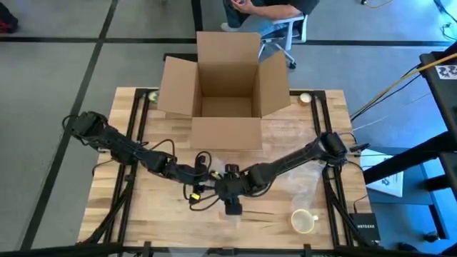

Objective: Wrap mug
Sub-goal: Wrap the red mug with the bubble wrap

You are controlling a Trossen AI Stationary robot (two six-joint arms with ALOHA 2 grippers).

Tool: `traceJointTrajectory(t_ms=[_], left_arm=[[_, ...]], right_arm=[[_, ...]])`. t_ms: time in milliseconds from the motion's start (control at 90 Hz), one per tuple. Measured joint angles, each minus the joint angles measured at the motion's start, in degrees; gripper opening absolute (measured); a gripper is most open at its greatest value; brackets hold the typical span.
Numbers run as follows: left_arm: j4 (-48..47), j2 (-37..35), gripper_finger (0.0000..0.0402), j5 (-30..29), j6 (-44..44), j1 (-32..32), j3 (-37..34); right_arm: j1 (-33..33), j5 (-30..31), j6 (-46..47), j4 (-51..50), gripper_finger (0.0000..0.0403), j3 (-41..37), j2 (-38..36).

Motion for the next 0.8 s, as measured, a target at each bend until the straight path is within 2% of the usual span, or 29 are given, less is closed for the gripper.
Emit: traceJointTrajectory(t_ms=[178,333,456,544,667,800], left_arm=[[-1.9,-0.6,0.0136,-0.1,-0.9,-0.2,1.5],[-7.2,-4.7,0.0136,-0.7,-1.4,-1.6,4.4],[-16.9,-7.6,0.0136,-6.9,-4.4,-2.4,5.0],[-21.8,-8.1,0.0136,-13.8,-6.1,-2.3,4.3],[-21.8,-7.0,0.0136,-20.1,-6.4,-0.3,1.9],[-17.1,-5.6,0.0136,-21.9,-5.9,3.1,-0.1]], right_arm=[[-0.1,0.0,0.9,3.6,0.0225,-1.9,-0.2],[-0.1,-0.5,1.3,3.5,0.0225,-1.6,0.2],[-0.1,-0.5,1.2,3.4,0.0225,-1.5,0.2],[-0.1,-0.5,1.2,3.6,0.0225,-1.5,0.2],[-0.1,-0.5,1.0,3.9,0.0225,-1.5,0.2],[-0.1,-0.5,1.0,3.9,0.0225,-1.4,0.2]])
